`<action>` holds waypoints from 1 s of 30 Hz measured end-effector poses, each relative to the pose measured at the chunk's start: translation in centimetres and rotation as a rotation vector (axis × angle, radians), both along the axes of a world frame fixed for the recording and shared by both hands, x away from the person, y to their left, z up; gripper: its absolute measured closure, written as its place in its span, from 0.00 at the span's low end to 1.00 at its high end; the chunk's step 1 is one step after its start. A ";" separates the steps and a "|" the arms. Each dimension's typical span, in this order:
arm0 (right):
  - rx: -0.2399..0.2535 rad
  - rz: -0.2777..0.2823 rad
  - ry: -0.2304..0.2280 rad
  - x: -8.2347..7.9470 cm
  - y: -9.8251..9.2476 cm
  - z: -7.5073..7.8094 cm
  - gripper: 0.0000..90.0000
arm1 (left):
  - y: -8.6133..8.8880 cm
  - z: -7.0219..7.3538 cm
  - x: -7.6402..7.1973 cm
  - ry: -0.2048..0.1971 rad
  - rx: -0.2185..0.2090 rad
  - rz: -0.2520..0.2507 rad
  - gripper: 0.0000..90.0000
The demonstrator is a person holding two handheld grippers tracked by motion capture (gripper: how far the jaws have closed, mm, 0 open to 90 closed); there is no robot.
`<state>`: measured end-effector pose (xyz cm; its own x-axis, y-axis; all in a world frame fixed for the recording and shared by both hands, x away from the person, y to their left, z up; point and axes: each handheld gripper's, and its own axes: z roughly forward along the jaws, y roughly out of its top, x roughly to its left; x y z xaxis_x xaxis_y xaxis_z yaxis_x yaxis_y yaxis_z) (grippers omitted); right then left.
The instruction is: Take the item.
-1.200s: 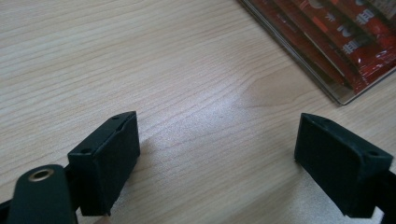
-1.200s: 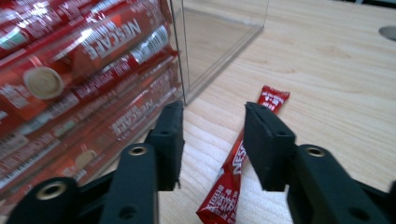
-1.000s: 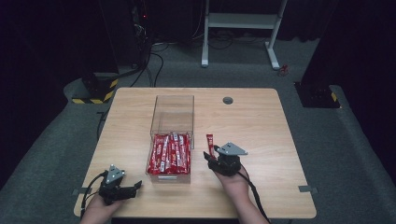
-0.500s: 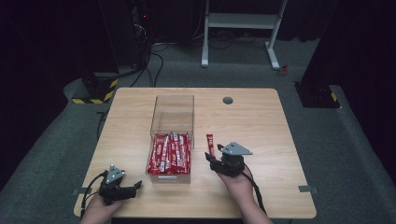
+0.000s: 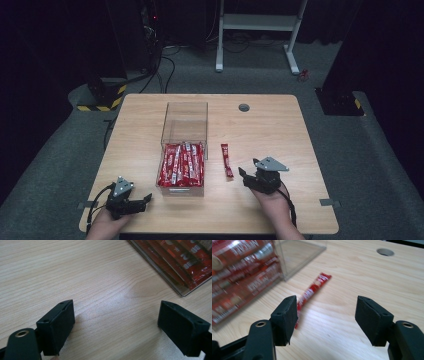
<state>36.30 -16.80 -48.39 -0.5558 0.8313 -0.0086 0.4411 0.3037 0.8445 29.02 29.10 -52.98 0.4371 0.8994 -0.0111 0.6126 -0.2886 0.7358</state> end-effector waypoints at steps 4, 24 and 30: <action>-0.014 -0.015 0.008 -0.3 -1.2 -0.4 0.38 | 0.0 0.0 0.0 -0.002 0.001 0.001 0.16; -0.128 -0.166 0.139 -1.9 -8.0 -3.7 0.28 | -0.1 0.0 0.0 -0.003 0.006 0.002 0.16; -0.111 -0.178 0.186 -1.6 -8.8 -4.0 0.18 | -0.1 0.0 0.0 -0.005 0.004 0.005 0.16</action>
<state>34.72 -25.55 -52.37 -0.4015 0.9157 -0.0164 0.6405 0.2935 0.7096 29.00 28.99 -53.02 0.4326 0.9016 -0.0054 0.6101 -0.2883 0.7381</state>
